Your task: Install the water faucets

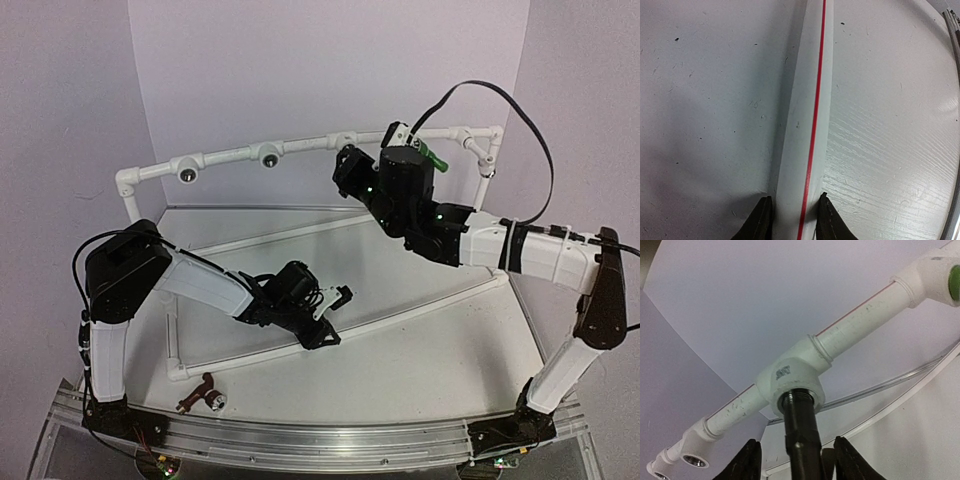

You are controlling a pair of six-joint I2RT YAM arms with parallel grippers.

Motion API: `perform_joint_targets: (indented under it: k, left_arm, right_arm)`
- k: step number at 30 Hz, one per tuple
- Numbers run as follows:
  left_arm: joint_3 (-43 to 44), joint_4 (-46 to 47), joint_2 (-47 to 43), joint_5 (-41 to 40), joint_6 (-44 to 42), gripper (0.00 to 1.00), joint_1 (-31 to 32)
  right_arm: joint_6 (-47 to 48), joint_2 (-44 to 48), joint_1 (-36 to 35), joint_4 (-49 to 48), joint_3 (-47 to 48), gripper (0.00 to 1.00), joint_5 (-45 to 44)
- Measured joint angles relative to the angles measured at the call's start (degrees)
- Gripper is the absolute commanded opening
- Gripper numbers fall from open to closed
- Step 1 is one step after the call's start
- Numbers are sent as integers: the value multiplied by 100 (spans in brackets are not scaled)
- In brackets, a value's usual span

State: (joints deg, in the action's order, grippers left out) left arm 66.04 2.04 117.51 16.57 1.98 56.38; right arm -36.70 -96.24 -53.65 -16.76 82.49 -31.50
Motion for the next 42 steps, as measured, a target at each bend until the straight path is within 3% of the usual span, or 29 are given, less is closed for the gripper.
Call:
perform_joint_targets:
  k: [5,11,17,23,30,33,39,42]
  left_arm:
    - [0,4,4,26,6,7,7]
    - [0,4,11,29,6,7,7]
    - [7,4,15,39,5,7,7]
    - [33,-22,28,60,4,7,2]
    - [35,-20,31,76,2,7,-3]
    - [35,-17,31,88,2,7,-9]
    - [35,-17,31,97,2,7,-9]
    - [35,-15,31,103,2,7,-9]
  right_arm:
    - [731,494,-34,307,-210,83,644]
    - [2438,1433,-79,1345,-408,90,1177]
    - [5351,2207,-189,2543,-440,95,1534]
    - [9158,2143,-496,2968,-440,96,1326]
    - [12705,1311,-493,2193,-495,93,466]
    - [13558,1112,-489,1802,-495,91,326]
    - [14395,875,-462,1174,-489,79,178]
    - [14653,674,-421,951,-469,78,129]
